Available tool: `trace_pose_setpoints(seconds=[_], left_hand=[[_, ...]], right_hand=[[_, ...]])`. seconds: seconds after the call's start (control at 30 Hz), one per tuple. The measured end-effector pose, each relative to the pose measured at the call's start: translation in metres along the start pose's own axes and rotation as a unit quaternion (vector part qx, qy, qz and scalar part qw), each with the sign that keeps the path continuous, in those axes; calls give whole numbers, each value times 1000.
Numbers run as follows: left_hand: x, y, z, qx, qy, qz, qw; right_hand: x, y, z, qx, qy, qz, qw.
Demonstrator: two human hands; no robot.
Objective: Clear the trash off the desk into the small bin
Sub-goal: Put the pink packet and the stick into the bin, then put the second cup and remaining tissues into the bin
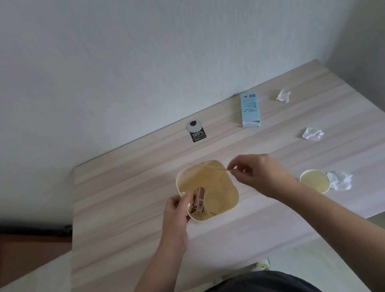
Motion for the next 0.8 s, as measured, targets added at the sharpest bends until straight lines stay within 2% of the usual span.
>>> trace_pose_setpoints(seconds=[0.1, 0.17, 0.37, 0.6, 0.8], left_hand=[[-1, 9, -4, 7, -19, 12, 1000], [1, 12, -9, 17, -44, 27, 998], [-2, 15, -14, 42, -102, 65, 992], [-4, -2, -49, 7, -119, 46, 992], [2, -14, -69, -7, -139, 32, 990]], right_hand=[[-16, -26, 0, -184, -80, -49, 978], [-23, -39, 3, -232, -93, -52, 967], [-32, -76, 51, -280, -128, -63, 949], [-36, -100, 100, -268, -142, -49, 952], [-49, -109, 80, -246, -66, -26, 967]])
Point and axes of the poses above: each hand's wrist, its own x-axis towards the middle knuckle, its own z-axis out of the palm, y = z × x, the point moved 5 cm from there along x, towards the middle knuckle, and after that the axes turned 4 degrees about -z, right-handed, at the moved point
